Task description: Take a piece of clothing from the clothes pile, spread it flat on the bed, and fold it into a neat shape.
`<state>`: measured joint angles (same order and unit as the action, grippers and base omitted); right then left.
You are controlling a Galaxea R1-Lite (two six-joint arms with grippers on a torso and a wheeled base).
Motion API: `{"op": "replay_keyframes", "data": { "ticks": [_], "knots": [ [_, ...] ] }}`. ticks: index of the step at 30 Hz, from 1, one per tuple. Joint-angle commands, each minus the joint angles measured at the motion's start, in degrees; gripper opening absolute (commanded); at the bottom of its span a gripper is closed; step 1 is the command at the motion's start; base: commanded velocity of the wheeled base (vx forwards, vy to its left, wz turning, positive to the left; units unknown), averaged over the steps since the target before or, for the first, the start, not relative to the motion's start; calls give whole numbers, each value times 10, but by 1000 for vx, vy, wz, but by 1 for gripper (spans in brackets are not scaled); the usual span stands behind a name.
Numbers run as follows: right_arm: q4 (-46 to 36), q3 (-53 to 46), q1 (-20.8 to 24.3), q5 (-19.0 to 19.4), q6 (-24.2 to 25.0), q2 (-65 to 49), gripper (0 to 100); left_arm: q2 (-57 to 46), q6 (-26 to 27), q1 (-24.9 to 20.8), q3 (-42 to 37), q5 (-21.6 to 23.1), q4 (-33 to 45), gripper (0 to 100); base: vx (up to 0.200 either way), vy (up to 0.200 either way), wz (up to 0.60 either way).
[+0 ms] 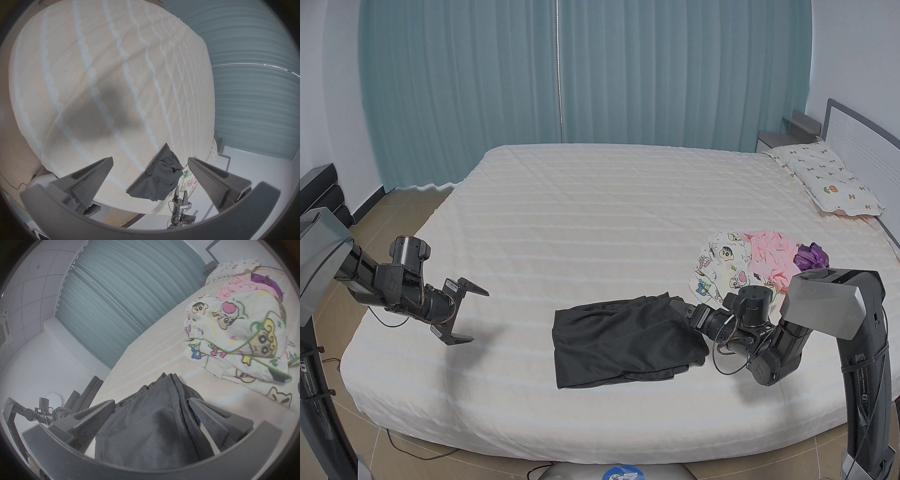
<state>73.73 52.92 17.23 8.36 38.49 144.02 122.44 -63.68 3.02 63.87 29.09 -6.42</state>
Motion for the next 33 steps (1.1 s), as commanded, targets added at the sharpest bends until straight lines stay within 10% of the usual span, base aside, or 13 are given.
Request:
{"op": "replay_keyframes", "data": {
  "ticks": [1, 18, 19, 33],
  "knots": [
    [-32, 41, 11, -5, -22, 5, 100, -2, 1, 0, -6, 3, -3, 100, 0, 0, 0],
    [-119, 131, 9, -8, -96, 53, 100, 3, 6, -1, -5, -3, -3, 100, 0, 0, 0],
    [-119, 131, 9, -8, -96, 53, 0, 3, 6, -1, -5, -3, -3, 100, 0, 0, 0],
    [-133, 156, -3, -34, -83, 55, 0, 4, 7, -2, -5, -3, -3, 100, 0, 0, 0]
  ]
}}
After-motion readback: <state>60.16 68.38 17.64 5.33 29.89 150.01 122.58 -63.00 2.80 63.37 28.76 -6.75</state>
